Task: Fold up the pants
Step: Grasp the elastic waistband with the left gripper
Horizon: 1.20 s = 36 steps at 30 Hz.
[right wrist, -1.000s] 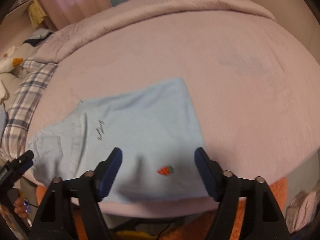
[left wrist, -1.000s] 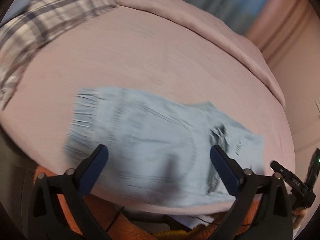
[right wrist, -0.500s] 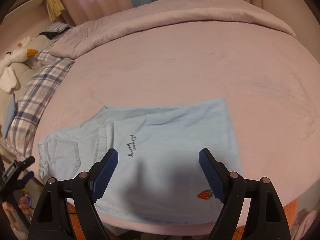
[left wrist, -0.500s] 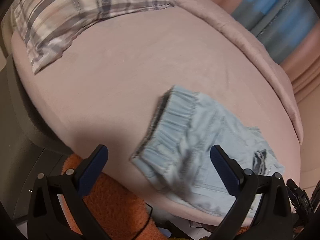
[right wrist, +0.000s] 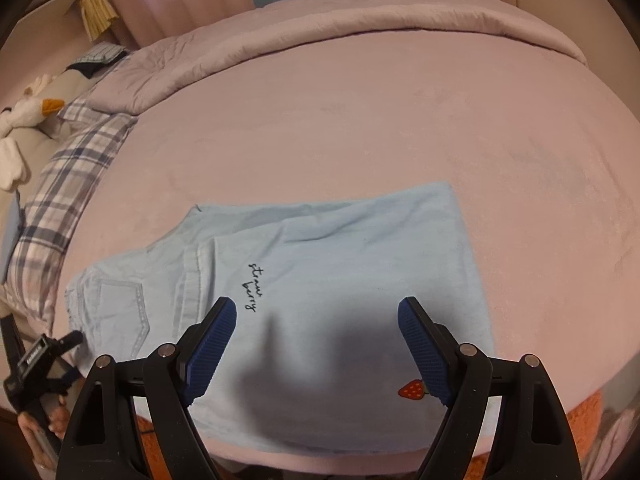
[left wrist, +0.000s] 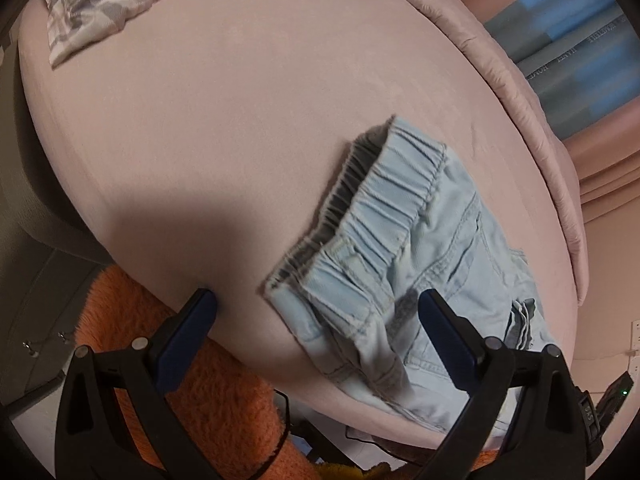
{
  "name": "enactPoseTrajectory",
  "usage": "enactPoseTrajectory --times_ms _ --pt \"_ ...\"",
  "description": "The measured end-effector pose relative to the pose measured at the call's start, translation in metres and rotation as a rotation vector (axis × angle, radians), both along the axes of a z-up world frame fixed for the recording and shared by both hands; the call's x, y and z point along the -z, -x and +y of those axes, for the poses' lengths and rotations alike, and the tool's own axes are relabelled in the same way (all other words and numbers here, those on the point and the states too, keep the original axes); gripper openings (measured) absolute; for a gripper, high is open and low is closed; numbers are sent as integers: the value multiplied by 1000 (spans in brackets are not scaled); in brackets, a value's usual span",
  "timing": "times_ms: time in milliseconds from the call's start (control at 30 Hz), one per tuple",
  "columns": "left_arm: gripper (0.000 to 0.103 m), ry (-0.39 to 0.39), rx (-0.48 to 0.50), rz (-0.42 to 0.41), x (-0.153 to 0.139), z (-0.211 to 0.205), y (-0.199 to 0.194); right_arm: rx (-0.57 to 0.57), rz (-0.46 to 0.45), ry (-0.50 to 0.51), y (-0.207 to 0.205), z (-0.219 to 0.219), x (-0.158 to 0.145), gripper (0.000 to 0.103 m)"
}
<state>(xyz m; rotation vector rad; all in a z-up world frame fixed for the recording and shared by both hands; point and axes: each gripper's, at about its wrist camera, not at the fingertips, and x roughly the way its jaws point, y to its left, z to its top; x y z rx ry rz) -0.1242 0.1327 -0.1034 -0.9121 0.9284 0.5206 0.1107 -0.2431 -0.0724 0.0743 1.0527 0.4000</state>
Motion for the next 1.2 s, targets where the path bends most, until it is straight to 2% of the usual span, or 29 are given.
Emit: enactPoseTrajectory --times_ms 167,333,400,433,467,533,700,1000,1200 --pt "87 4 -43 -10 -4 -2 11 22 31 -16 -1 -6 5 83" --pt "84 26 -40 -29 -7 1 14 16 31 -21 0 -4 4 83" --pt "76 33 -40 -77 -12 1 15 15 30 -20 1 -3 3 83" --pt "66 44 -21 -110 -13 3 10 17 31 -21 0 -3 3 83" --pt "67 63 6 -132 -14 3 6 17 32 -27 0 -3 4 83" --pt "67 58 10 -90 -8 5 -3 18 38 -29 1 -4 5 83" --pt "72 37 17 -89 -7 2 -9 23 48 -30 0 -4 6 83" --pt "69 25 1 -69 -11 -5 -14 42 81 -53 2 -12 12 83" --pt "67 79 25 -79 -9 -16 -6 50 73 -59 3 -14 11 83"
